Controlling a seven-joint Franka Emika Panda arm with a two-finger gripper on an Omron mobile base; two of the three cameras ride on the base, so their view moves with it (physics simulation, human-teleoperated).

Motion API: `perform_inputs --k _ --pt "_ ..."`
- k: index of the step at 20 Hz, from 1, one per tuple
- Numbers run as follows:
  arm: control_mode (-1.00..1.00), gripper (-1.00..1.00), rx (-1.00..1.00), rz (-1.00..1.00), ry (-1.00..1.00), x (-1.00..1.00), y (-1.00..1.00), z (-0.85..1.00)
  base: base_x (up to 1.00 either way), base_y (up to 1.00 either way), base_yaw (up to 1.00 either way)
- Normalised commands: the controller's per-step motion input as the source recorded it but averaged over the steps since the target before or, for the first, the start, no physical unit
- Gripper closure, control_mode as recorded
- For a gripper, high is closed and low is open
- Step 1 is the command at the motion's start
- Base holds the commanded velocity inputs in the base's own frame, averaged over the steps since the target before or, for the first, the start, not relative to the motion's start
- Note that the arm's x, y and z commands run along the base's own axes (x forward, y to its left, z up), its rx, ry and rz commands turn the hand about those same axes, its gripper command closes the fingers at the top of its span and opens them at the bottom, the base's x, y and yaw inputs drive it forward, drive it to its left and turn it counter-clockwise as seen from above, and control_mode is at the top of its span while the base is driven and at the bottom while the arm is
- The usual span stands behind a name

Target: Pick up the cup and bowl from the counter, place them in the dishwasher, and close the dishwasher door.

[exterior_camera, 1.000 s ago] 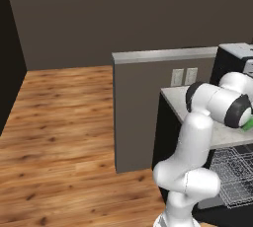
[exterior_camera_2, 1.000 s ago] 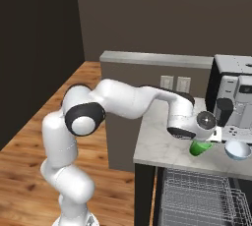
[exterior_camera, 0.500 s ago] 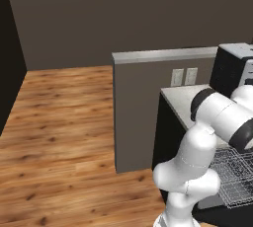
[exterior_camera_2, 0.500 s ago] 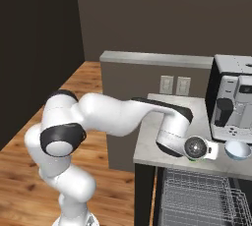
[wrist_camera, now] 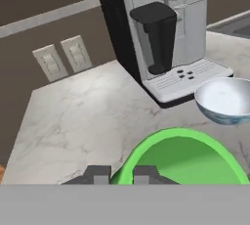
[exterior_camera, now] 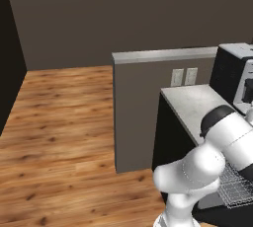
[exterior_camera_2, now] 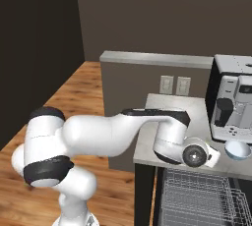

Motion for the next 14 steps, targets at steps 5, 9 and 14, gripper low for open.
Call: perform_inputs --k 5,9,14 --pt "-1.0 1.0 0.23 -0.15 -0.01 -0.16 0.0 0.13 0.0 0.0 0.0" --pt "-1.0 1.0 0.15 -0.13 0.0 -0.24 0.0 0.0 0.0 0.0 0.0" --pt "-1.0 1.0 0.14 -0.09 -0.02 -0.29 0.0 -0.01 0.0 0.0 0.0"
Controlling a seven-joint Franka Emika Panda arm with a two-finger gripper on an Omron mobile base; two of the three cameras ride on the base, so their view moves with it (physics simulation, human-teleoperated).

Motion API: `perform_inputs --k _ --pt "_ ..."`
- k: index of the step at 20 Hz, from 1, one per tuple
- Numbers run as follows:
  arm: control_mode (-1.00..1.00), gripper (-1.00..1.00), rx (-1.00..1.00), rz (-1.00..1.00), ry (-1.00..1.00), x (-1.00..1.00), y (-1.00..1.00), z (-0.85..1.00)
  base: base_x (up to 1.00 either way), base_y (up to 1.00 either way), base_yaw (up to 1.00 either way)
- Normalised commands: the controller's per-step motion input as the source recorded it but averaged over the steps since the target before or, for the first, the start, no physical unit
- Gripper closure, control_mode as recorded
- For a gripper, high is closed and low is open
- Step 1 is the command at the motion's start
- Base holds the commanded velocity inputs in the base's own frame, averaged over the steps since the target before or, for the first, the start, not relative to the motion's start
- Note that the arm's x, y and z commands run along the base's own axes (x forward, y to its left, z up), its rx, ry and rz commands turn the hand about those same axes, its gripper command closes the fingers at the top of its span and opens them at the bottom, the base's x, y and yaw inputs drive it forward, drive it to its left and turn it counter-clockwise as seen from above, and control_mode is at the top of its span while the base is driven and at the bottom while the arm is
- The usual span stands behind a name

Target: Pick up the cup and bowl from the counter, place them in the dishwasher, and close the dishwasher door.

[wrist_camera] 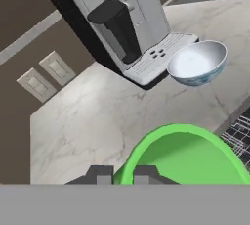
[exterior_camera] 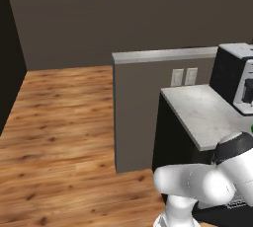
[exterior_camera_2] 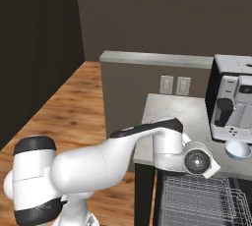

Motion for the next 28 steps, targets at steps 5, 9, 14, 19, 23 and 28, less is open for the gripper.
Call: perform_inputs --k 5,9,14,19,23,28 --pt "-1.0 1.0 0.22 -0.06 0.0 -0.3 0.0 -0.21 0.0 0.0 0.0" --pt "-1.0 1.0 0.29 -0.01 0.0 -0.2 0.0 -0.36 0.0 0.0 0.0" --pt "-1.0 1.0 0.29 0.0 0.0 -0.1 -0.03 -0.4 0.0 0.0 0.0" --pt "-1.0 1.0 0.18 0.0 0.0 -0.01 -0.11 -0.4 0.0 0.0 0.0" --pt "-1.0 1.0 0.05 0.0 0.0 0.0 -0.07 -0.38 0.0 0.0 0.0" --pt "-1.0 1.0 0.0 0.0 0.0 0.0 -0.01 -0.43 0.0 0.0 0.0"
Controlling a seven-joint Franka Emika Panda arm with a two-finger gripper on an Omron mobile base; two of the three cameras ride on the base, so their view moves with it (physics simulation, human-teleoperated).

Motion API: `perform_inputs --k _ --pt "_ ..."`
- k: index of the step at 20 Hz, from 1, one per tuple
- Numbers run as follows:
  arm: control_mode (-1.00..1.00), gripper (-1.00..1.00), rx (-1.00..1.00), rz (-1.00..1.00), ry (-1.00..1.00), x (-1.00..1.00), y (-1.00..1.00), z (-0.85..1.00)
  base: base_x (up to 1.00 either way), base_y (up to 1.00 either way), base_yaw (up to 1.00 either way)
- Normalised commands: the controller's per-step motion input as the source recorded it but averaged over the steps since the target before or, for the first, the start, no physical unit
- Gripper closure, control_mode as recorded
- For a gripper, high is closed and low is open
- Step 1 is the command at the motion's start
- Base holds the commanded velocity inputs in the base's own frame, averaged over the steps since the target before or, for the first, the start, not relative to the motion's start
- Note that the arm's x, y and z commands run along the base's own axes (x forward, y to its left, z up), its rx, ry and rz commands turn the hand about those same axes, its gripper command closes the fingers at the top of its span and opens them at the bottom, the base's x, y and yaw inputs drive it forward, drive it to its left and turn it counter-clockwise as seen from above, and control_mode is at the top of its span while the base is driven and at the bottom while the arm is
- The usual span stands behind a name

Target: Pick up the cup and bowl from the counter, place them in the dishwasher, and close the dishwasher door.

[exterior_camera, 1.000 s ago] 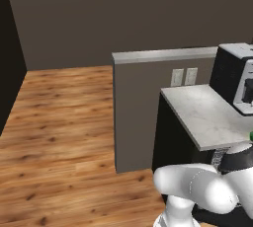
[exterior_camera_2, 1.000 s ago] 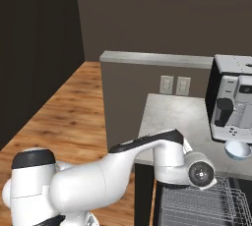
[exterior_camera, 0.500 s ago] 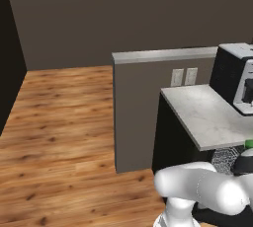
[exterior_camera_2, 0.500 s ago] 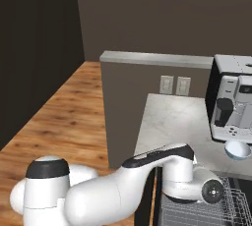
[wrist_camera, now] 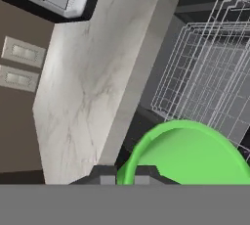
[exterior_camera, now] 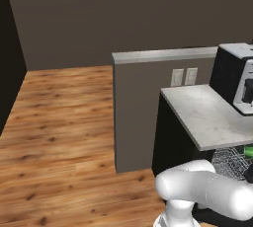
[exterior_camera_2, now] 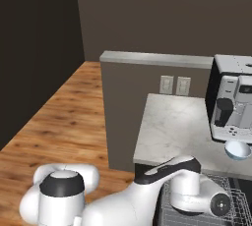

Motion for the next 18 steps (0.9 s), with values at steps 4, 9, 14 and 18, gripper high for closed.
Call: perform_inputs --k 4,9,14,18 --pt "-1.0 1.0 -0.03 0.0 0.01 0.0 0.0 -0.5 0.0 0.0 0.0" --pt "-1.0 1.0 -0.04 -0.01 0.04 0.0 0.0 -0.5 0.0 0.0 0.0" --pt "-1.0 1.0 -0.07 0.0 0.06 0.07 -0.04 -0.43 0.0 0.0 0.0" --pt "-1.0 1.0 -0.03 0.0 0.04 0.19 -0.12 -0.3 0.0 0.0 0.0"
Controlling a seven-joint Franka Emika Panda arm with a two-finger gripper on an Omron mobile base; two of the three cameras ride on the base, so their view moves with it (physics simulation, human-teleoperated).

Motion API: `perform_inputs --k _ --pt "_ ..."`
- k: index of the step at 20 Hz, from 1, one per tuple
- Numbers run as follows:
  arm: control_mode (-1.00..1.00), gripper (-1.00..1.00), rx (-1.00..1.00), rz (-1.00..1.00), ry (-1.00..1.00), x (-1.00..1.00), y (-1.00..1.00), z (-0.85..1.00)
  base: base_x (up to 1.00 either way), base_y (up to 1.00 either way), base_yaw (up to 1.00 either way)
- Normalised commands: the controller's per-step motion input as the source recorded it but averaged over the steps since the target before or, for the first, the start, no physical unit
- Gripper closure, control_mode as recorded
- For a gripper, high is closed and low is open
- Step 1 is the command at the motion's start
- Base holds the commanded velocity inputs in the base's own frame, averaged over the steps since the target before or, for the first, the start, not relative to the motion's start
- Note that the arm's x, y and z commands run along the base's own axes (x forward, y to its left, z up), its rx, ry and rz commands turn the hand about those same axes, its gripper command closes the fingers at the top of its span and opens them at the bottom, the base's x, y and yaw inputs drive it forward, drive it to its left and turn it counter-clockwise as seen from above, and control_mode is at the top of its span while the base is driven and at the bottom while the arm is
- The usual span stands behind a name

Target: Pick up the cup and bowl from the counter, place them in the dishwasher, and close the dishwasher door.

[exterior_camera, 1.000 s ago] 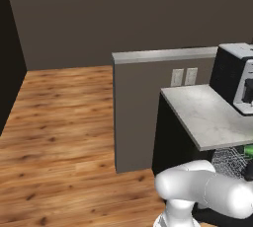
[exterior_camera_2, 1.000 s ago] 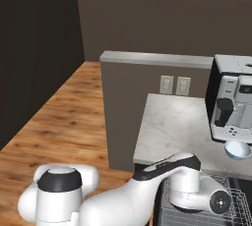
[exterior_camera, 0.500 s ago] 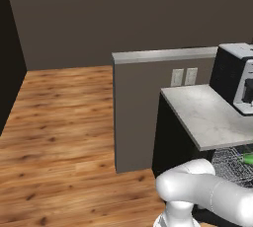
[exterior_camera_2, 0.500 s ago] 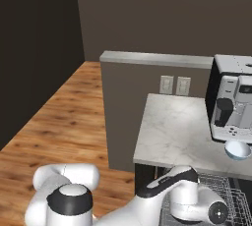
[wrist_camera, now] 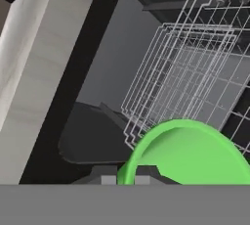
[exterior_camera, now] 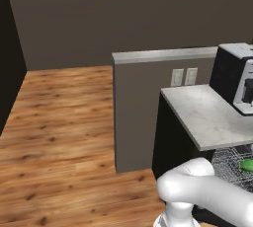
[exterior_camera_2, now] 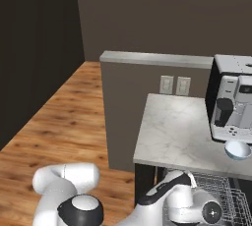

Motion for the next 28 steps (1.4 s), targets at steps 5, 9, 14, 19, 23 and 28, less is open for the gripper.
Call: perform_inputs --k 5,9,14,19,23,28 --pt "-1.0 1.0 -0.01 0.0 0.03 0.3 -0.17 -0.32 0.0 0.0 0.0" --pt "-1.0 1.0 0.0 0.0 0.05 0.39 -0.23 -0.4 0.0 0.0 0.0" --pt "-1.0 1.0 0.0 0.0 0.06 0.3 -0.24 -0.45 0.0 0.0 0.0" --pt "-1.0 1.0 0.0 0.0 0.06 0.26 -0.24 -0.5 0.0 0.0 0.0" --pt "-1.0 1.0 0.0 0.0 0.06 0.32 -0.28 -0.48 0.0 0.0 0.0" --pt "-1.0 1.0 0.0 0.0 0.07 0.39 -0.29 -0.48 0.0 0.0 0.0"
